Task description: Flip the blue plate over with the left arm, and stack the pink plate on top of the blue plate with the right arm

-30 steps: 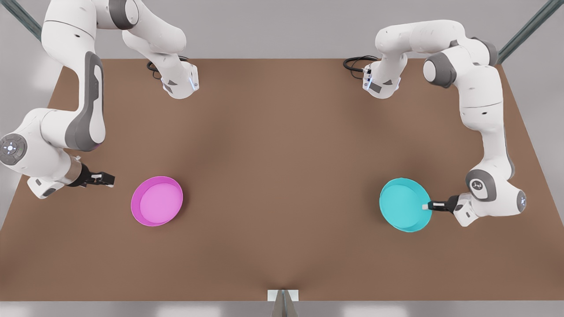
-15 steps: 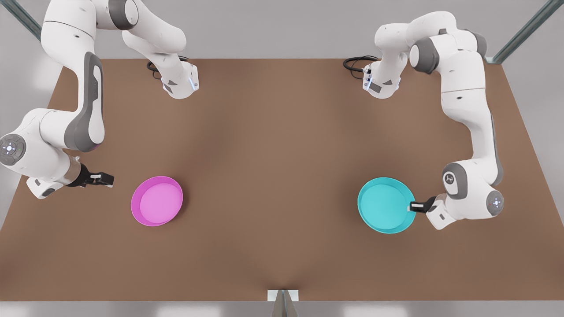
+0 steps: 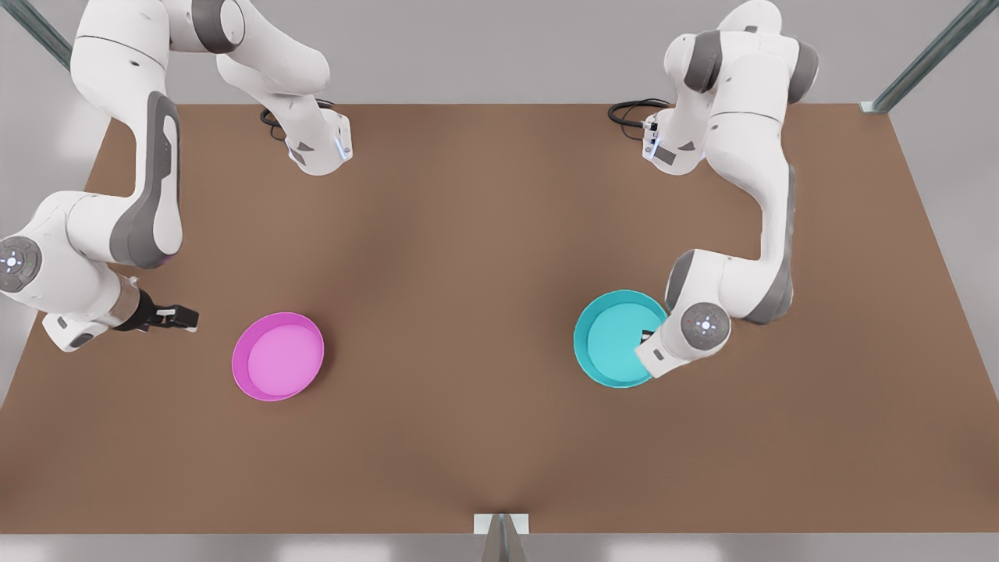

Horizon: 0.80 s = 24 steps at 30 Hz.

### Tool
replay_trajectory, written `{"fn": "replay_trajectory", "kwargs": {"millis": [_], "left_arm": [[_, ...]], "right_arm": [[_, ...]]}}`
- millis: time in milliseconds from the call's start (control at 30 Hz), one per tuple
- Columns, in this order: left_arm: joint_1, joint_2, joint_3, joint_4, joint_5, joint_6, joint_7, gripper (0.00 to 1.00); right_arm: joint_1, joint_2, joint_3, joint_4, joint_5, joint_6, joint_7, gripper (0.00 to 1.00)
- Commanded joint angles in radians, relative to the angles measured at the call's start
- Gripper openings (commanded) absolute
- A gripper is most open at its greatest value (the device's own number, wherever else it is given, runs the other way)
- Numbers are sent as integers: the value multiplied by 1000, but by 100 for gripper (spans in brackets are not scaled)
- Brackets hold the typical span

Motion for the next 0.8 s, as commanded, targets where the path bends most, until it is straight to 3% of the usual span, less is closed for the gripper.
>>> {"fn": "replay_trajectory", "kwargs": {"millis": [0,400,767], "left_arm": [[-9,-5,0,0,92,-9,-7,21],[-326,-13,0,-2,639,-297,-251,21],[-530,108,-1,-9,957,-426,-429,21]], "right_arm": [[0,0,0,0,0,3,2,100],[6,-14,-2,23,-37,-4,-24,100],[-6,0,-3,29,-29,6,-26,100]]}}
